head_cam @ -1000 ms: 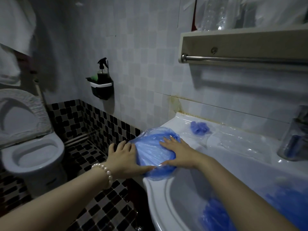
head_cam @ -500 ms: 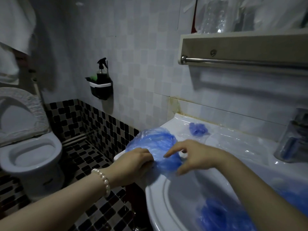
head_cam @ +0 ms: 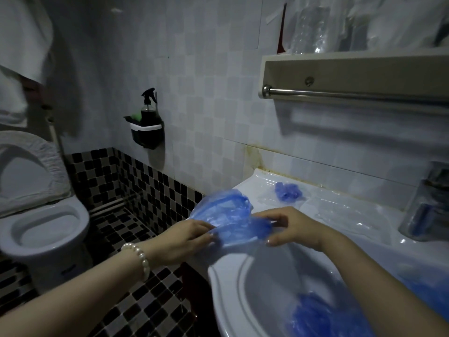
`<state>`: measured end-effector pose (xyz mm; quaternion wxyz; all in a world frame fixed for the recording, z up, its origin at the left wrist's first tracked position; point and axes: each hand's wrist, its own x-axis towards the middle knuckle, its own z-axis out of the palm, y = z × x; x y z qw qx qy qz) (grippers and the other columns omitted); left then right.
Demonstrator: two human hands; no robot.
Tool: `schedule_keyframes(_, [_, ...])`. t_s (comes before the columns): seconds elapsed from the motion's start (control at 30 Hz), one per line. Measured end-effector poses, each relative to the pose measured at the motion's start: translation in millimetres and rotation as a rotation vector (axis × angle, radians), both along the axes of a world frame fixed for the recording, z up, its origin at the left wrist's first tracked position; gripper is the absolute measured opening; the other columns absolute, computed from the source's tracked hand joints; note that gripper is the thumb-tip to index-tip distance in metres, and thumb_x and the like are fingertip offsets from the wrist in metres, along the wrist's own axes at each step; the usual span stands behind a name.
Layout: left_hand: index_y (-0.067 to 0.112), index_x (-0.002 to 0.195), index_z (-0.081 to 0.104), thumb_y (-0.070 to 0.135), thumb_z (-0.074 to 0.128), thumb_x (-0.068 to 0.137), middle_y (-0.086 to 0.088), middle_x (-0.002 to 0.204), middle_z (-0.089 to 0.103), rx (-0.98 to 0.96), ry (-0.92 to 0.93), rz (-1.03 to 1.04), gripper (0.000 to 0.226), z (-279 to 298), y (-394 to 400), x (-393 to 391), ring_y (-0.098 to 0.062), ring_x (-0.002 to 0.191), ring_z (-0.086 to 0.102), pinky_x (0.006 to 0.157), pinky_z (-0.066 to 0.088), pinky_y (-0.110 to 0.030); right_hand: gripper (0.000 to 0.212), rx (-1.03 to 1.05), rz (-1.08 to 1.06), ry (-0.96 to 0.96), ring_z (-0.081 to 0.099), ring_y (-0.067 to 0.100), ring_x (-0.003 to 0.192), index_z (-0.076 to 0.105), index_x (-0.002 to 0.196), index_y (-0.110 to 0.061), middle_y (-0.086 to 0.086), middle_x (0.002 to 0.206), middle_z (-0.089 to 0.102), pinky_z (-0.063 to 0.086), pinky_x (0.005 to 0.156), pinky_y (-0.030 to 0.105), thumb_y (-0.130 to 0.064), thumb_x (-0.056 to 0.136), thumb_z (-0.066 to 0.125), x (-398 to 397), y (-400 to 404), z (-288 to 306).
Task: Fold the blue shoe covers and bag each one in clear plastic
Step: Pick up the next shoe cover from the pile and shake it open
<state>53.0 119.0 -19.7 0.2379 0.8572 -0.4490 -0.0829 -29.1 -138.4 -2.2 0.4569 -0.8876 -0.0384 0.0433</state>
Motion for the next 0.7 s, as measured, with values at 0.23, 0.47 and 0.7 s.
schedule_keyframes(0.23, [0.021, 0.098, 0.070, 0.030, 0.035, 0.098, 0.008, 0.097, 0.071, -0.252, 0.441, 0.046, 0.036, 14, 3, 4, -0.006, 0.093, 0.065, 0.084, 0.050, -0.018, 0.031, -0.047, -0.027, -0.102, 0.061, -0.009, 0.070, 0.072, 0.099, -0.011, -0.011, 0.082, 0.070, 0.046, 0.071, 0.008, 0.006, 0.073, 0.074, 11, 2, -14])
schedule_keyframes(0.47, [0.016, 0.088, 0.069, 0.044, 0.059, 0.075, 0.005, 0.084, 0.073, -0.363, 0.506, 0.175, 0.033, 19, 4, 7, -0.007, 0.080, 0.069, 0.067, 0.049, -0.012, 0.024, 0.011, -0.201, -0.102, 0.035, 0.008, 0.058, 0.055, 0.069, -0.006, 0.007, 0.064, 0.043, 0.032, 0.056, 0.018, -0.011, 0.093, 0.056, 19, 6, -20])
schedule_keyframes(0.7, [0.007, 0.073, 0.064, 0.026, 0.048, 0.098, -0.003, 0.068, 0.067, -0.556, 0.432, 0.496, 0.034, 3, -19, 24, -0.016, 0.067, 0.063, 0.069, 0.050, -0.027, 0.026, -0.096, -0.562, -0.182, 0.054, 0.023, 0.084, 0.056, 0.092, -0.011, 0.008, 0.089, 0.058, 0.043, 0.078, 0.029, -0.026, 0.101, 0.036, 41, 27, -21])
